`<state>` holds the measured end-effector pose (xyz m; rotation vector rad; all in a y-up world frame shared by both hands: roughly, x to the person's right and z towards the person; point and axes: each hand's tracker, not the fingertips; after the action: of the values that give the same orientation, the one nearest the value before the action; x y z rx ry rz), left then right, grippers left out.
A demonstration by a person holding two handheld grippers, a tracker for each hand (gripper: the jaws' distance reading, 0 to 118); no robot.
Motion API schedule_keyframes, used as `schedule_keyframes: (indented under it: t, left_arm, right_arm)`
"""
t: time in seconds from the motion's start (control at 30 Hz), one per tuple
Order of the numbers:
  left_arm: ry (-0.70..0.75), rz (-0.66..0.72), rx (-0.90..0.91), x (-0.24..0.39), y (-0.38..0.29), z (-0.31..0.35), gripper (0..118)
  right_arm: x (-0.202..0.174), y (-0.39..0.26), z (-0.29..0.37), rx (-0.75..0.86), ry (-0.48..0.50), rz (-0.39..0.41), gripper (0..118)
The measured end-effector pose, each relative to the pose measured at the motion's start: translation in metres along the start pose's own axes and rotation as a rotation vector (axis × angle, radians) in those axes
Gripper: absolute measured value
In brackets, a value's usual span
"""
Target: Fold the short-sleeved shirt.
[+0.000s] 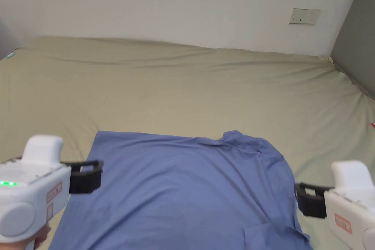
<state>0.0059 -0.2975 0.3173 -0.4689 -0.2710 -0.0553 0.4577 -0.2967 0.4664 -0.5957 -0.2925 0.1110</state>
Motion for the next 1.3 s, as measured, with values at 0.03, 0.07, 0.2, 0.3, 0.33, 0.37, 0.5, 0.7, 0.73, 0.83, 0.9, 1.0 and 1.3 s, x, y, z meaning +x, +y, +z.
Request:
schedule_keyframes:
  t: [0.03,0.07,0.2,0.3,0.33,0.37,0.5,0.7,0.73,0.83,0.9,1.0,1.3]
  left_arm:
    - [0.007,0.017,0.074,0.007,0.012,0.011,113]
    - [0.011,0.018,0.142,0.016,0.022,0.021,108]
    - [0.080,-0.041,0.346,0.053,0.044,0.054,47]
    - [0.127,-0.088,0.408,0.076,0.048,0.068,6]
    - [0.131,-0.097,0.425,0.081,0.048,0.069,1]
    - [0.135,-0.104,0.428,0.085,0.047,0.070,0]
    - [0.103,-0.133,0.430,0.096,0.051,0.073,0]
    - [0.096,-0.167,0.431,0.097,0.053,0.075,0]
    - [0.090,-0.167,0.427,0.095,0.054,0.075,0]
    - [0.078,-0.177,0.388,0.090,0.051,0.070,0]
    - [0.083,-0.200,0.351,0.084,0.044,0.065,0]
    - [0.094,-0.215,0.247,0.065,0.016,0.052,0]
    - [0.149,0.028,-0.393,-0.031,-0.124,-0.011,108]
  right_arm:
    - [-0.008,0.013,0.011,0.065,0.018,0.003,94]
    - [-0.016,0.025,0.022,0.123,0.027,0.008,94]
    - [-0.051,0.056,0.052,0.289,0.002,0.041,62]
    - [-0.072,0.065,0.063,0.367,-0.005,0.052,10]
    - [-0.077,0.065,0.067,0.392,-0.001,0.047,9]
    - [-0.081,0.065,0.067,0.410,-0.003,0.043,4]
    - [-0.094,0.064,0.072,0.435,0.004,0.054,2]
    - [-0.096,0.068,0.075,0.445,-0.013,0.078,2]
    - [-0.094,0.069,0.075,0.444,-0.015,0.072,2]
    - [-0.090,0.070,0.073,0.430,-0.014,0.061,2]
    - [-0.088,0.068,0.072,0.420,-0.016,0.063,2]
    - [-0.084,0.063,0.070,0.404,-0.020,0.072,2]
    - [-0.072,0.040,0.061,0.321,-0.036,0.086,2]
